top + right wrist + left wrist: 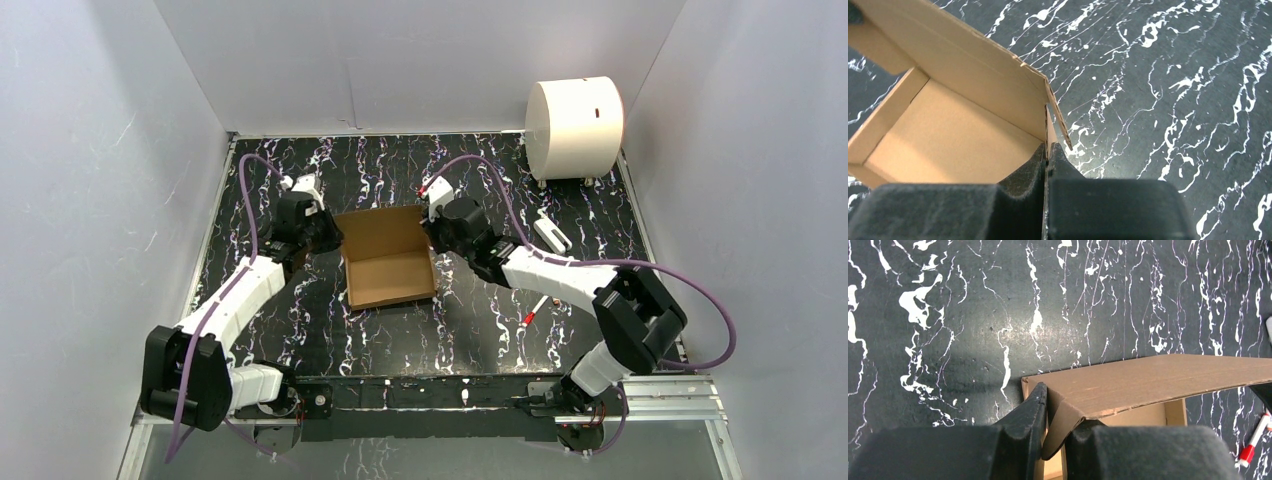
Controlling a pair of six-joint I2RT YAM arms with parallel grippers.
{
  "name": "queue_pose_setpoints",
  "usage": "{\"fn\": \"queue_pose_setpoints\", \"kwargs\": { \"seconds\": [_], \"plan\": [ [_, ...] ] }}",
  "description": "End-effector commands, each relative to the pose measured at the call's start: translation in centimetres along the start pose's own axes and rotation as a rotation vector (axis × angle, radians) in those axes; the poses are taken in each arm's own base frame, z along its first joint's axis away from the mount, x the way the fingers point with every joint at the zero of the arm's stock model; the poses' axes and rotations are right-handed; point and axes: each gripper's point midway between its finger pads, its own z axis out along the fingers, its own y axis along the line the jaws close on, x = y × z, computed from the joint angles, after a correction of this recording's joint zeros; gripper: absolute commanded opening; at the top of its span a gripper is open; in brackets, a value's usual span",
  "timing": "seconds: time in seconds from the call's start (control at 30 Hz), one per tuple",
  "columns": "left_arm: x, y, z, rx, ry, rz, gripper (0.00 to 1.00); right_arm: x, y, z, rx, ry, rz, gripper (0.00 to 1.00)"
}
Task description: Fold the paper box
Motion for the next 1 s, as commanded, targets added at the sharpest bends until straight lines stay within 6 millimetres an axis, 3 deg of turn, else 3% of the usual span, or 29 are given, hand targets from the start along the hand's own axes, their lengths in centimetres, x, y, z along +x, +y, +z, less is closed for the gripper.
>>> {"fn": "queue_pose_setpoints", "kwargs": {
  "seconds": [0.0,0.43,0.67,0.87,0.97],
  "plan": [
    [-3.1,-2.0,-1.2,0.037,-0.169,-0.159,0.08,-1.3,-0.2,0.6,0.152,-0.021,0.135,0.0],
    [-4.5,-5.5,0.4,0.095,-0.271,-0.26,0.14,-0.6,-1.7,2.2,0.378,-0.031,0.302,0.0],
    [-3.7,-5.9,1.0,0.089,-0.294,-0.321,0.16,1.2,-1.7,1.5,0.434,-0.054,0.325,0.0],
    [-4.5,-6.8,0.8,0.096,-0.328,-0.348,0.2,1.6,-1.6,1.3,0.453,-0.06,0.337,0.0],
    [-3.8,-6.7,0.8,0.095,-0.321,-0.358,0.23,2.2,-1.7,1.1,0.464,-0.055,0.335,0.0]
  ]
}}
